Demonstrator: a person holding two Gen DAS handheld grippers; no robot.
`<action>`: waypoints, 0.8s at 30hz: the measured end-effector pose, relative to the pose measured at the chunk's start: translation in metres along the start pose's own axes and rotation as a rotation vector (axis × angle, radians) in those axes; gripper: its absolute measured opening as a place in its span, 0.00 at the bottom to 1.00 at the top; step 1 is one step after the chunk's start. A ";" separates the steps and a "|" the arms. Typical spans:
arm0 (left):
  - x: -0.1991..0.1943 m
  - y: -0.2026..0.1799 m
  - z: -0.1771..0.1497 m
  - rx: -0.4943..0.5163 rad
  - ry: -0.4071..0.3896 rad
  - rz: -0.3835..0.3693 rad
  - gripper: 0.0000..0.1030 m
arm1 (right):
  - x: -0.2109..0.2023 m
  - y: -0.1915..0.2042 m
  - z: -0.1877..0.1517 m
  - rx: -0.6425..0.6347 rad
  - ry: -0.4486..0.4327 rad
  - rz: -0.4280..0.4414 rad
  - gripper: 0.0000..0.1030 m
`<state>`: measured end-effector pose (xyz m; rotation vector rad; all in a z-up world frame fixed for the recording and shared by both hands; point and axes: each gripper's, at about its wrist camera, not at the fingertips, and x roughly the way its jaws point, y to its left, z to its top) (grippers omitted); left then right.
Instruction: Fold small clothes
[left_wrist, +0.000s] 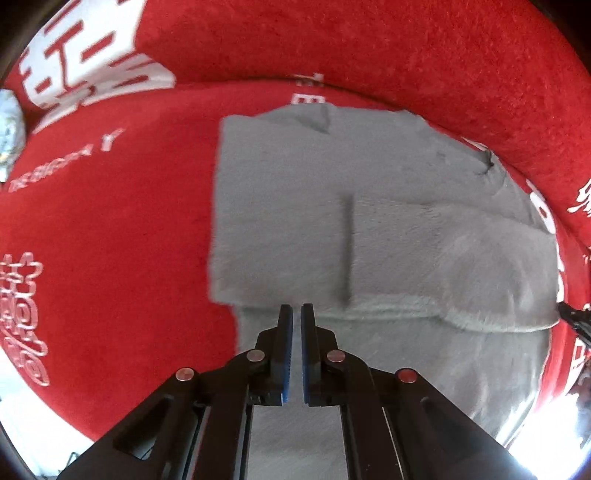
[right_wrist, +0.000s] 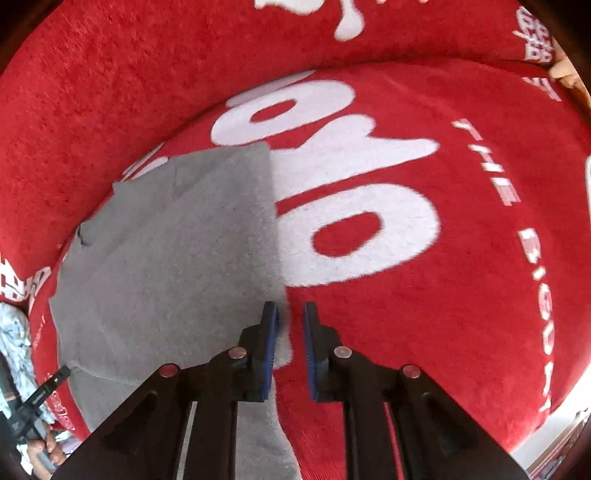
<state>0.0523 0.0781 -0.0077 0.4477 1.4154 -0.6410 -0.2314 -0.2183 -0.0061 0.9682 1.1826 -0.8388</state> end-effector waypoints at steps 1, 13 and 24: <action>-0.006 0.001 -0.001 0.008 -0.008 0.010 0.05 | -0.005 -0.001 -0.001 0.005 -0.006 0.011 0.14; 0.018 -0.054 0.024 0.125 -0.024 0.041 0.05 | 0.012 0.045 -0.016 -0.043 0.022 0.106 0.14; 0.002 -0.046 0.004 0.169 0.044 0.096 0.05 | -0.016 0.022 -0.036 0.035 0.053 0.127 0.31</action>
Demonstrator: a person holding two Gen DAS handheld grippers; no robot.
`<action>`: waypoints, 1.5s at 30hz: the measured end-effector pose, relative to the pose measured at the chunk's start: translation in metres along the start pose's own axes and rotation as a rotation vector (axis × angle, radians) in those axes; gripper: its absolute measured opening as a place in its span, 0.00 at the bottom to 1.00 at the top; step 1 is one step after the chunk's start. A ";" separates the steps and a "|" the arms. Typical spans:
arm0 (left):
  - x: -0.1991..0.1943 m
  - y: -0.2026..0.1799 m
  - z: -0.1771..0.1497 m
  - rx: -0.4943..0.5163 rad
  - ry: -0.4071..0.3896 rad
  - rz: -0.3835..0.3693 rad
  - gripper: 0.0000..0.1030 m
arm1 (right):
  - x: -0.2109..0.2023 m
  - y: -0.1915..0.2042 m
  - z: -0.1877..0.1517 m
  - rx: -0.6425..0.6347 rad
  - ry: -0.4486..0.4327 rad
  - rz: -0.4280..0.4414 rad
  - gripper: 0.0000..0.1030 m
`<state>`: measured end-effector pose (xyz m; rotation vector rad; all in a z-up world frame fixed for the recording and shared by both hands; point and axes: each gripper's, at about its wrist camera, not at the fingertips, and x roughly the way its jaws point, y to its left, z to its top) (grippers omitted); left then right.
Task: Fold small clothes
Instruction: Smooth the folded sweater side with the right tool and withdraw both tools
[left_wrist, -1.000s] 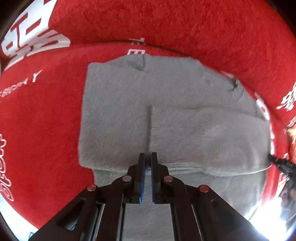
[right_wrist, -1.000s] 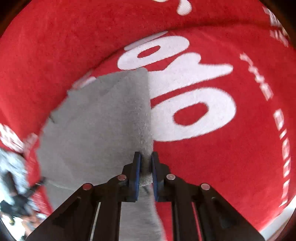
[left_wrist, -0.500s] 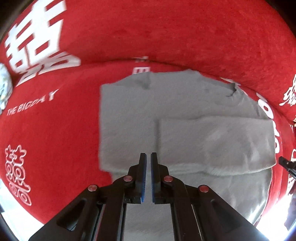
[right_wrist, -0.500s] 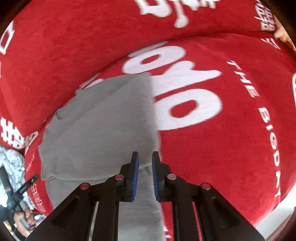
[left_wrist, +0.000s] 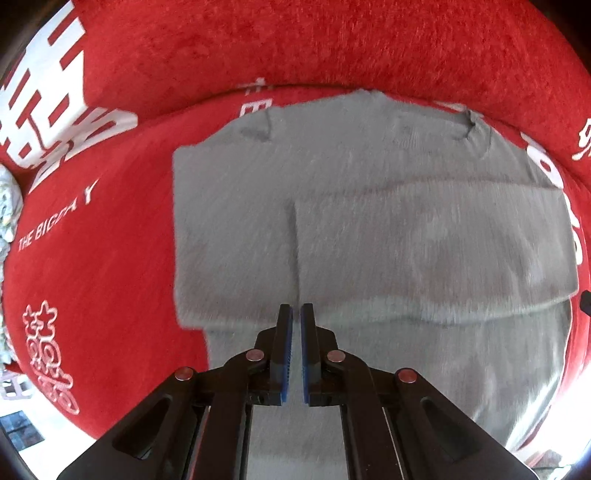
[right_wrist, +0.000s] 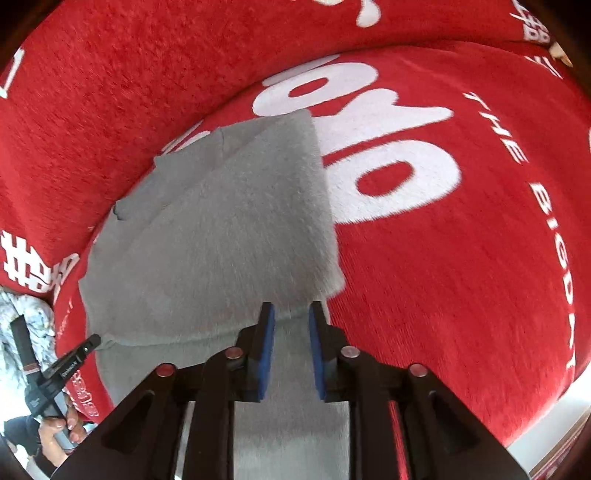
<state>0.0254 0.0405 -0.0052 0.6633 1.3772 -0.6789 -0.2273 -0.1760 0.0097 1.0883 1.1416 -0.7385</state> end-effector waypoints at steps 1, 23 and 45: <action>-0.003 0.000 -0.003 0.000 0.008 0.002 0.05 | -0.005 0.001 -0.004 0.003 0.005 0.001 0.35; -0.084 -0.005 -0.064 0.005 0.115 -0.033 0.07 | -0.061 0.058 -0.074 -0.061 0.083 0.016 0.56; -0.148 -0.021 -0.077 -0.023 0.047 0.005 0.99 | -0.104 0.068 -0.085 -0.215 0.138 0.057 0.88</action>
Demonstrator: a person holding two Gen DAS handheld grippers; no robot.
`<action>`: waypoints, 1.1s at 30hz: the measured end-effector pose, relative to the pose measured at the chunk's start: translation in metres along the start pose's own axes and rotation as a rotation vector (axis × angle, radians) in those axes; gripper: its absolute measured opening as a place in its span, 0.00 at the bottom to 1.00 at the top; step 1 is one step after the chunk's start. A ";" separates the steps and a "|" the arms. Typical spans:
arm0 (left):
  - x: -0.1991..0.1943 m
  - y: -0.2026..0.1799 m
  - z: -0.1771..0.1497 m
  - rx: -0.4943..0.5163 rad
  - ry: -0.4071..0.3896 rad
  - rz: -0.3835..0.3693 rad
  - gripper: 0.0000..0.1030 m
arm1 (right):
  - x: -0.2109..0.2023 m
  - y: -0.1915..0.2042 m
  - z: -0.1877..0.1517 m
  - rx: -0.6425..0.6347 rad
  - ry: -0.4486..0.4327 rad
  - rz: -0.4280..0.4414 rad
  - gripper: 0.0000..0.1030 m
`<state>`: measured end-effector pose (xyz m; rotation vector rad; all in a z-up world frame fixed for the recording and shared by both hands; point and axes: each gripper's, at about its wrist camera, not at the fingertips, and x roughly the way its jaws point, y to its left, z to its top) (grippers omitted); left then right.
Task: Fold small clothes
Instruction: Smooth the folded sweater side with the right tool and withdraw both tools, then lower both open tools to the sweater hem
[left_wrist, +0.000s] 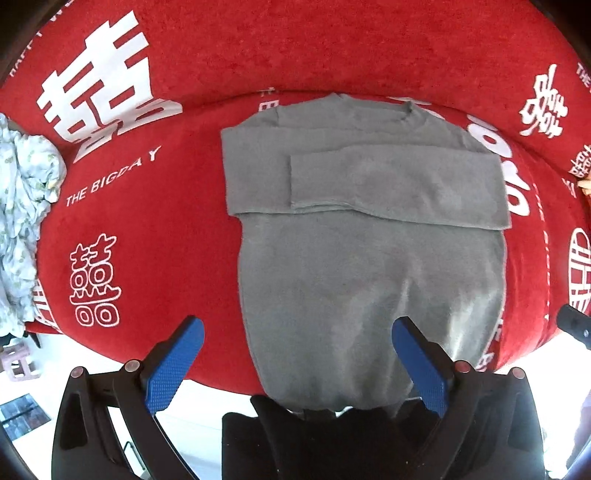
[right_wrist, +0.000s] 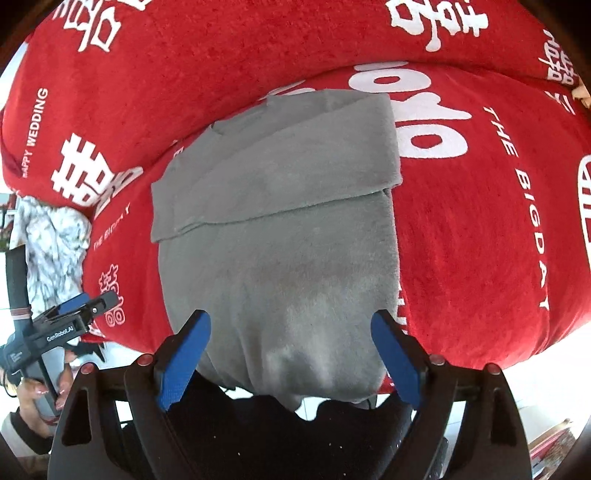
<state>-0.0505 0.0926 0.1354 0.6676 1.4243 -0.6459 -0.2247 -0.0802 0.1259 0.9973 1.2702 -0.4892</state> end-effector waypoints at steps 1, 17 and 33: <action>-0.003 -0.004 -0.004 -0.001 -0.006 0.002 0.99 | -0.001 -0.001 0.000 0.000 0.003 0.004 0.88; -0.005 -0.036 -0.062 -0.101 -0.011 0.012 0.99 | -0.005 -0.040 0.006 -0.010 0.091 0.034 0.88; 0.080 0.013 -0.117 -0.098 0.054 -0.013 0.99 | 0.074 -0.063 -0.075 0.103 0.162 0.025 0.88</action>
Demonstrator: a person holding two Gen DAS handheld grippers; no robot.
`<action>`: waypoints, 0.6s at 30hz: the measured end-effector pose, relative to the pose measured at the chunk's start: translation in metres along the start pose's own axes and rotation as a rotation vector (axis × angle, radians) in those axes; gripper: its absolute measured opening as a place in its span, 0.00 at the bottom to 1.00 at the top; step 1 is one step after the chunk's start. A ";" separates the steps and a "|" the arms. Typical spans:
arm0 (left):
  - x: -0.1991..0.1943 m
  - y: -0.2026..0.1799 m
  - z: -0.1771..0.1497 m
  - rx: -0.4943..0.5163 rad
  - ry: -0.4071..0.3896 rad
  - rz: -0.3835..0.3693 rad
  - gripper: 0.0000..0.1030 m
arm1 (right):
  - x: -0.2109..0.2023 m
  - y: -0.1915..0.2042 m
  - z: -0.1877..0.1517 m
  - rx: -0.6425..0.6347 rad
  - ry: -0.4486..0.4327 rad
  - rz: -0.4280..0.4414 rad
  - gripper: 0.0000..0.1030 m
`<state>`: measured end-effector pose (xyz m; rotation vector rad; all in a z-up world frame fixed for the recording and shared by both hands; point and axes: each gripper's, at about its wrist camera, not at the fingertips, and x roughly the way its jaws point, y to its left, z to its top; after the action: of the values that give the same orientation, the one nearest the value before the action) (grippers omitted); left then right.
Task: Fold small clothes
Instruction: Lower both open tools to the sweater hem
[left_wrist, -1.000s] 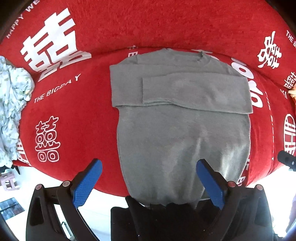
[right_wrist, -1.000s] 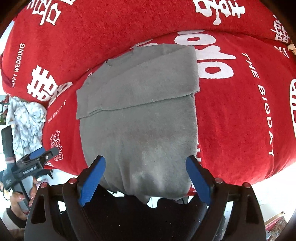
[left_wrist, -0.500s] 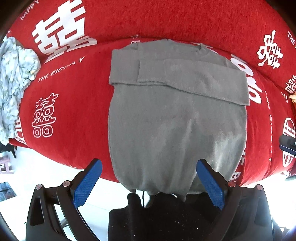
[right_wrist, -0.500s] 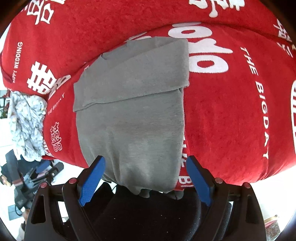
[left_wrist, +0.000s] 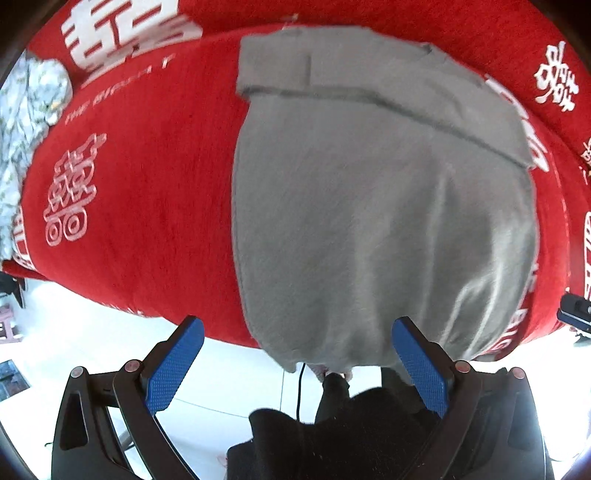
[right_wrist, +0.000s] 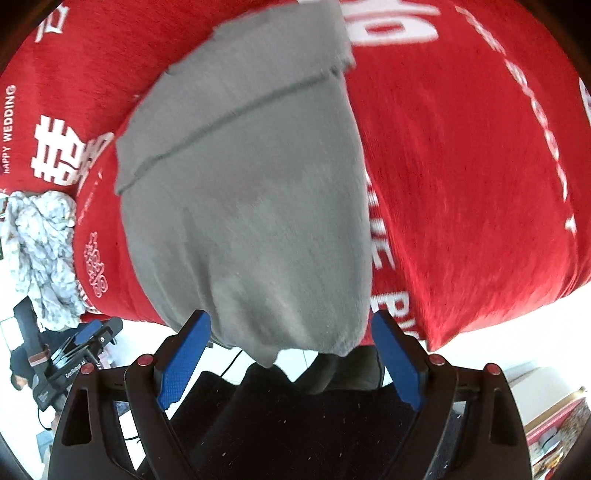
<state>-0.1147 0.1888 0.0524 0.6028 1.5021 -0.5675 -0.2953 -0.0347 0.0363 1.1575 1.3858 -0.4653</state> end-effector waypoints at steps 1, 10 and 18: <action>0.012 0.006 -0.005 -0.007 0.010 -0.002 0.99 | 0.007 -0.004 -0.005 0.005 0.008 -0.004 0.88; 0.086 0.043 -0.042 -0.055 0.082 -0.025 0.99 | 0.080 -0.032 -0.047 0.011 0.082 0.018 0.88; 0.132 0.036 -0.051 -0.076 0.139 -0.095 0.99 | 0.127 -0.044 -0.050 0.040 0.075 0.050 0.88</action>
<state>-0.1279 0.2529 -0.0776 0.5226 1.6830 -0.5481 -0.3315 0.0339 -0.0849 1.2507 1.4144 -0.4192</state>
